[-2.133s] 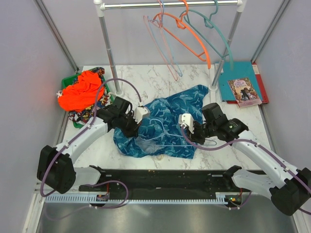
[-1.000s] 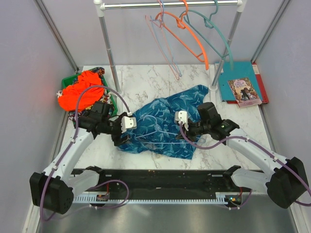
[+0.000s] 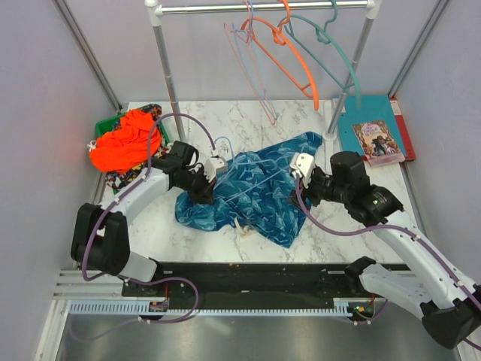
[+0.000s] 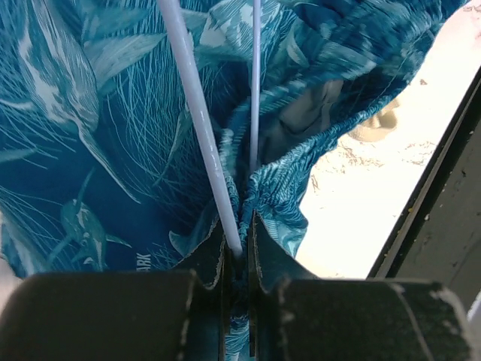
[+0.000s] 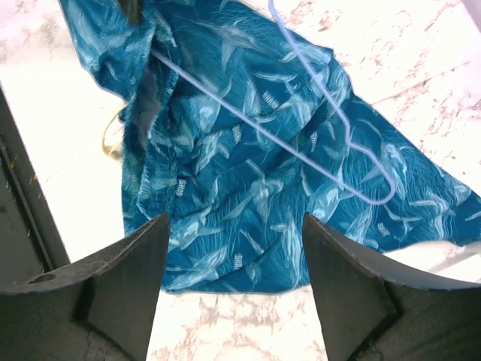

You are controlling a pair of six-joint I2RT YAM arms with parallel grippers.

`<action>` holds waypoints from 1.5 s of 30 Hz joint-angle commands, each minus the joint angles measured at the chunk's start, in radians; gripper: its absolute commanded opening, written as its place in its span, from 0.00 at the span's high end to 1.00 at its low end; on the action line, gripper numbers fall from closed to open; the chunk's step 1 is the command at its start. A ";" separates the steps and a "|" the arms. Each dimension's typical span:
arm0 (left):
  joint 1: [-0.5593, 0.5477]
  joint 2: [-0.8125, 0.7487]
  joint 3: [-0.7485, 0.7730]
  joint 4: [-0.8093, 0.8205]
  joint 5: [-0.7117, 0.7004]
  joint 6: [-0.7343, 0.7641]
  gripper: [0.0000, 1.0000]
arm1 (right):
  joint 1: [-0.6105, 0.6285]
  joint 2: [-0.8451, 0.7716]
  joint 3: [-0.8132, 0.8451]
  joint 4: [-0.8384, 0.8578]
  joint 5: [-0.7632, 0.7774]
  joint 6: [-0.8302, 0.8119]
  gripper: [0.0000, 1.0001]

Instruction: Place the shorts on the hanger

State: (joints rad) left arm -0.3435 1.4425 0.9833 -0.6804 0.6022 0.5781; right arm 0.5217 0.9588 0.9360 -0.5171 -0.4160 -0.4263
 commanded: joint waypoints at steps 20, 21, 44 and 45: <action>0.008 0.041 0.043 0.001 -0.039 -0.149 0.98 | 0.511 0.330 -0.226 0.118 0.490 -0.011 0.18; 0.008 0.047 0.044 -0.001 -0.039 -0.149 0.98 | 0.512 0.340 -0.230 0.140 0.497 -0.005 0.18; 0.014 0.039 0.043 -0.007 -0.039 -0.138 0.98 | 0.351 0.300 -0.298 0.247 0.728 -0.072 0.50; 0.014 0.036 0.044 -0.007 -0.038 -0.139 0.98 | 0.327 0.311 -0.304 0.268 0.709 -0.080 0.50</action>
State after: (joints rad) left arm -0.3367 1.5032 1.0035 -0.6933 0.5594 0.4458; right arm 0.9302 1.2484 0.6437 -0.3183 0.3462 -0.4805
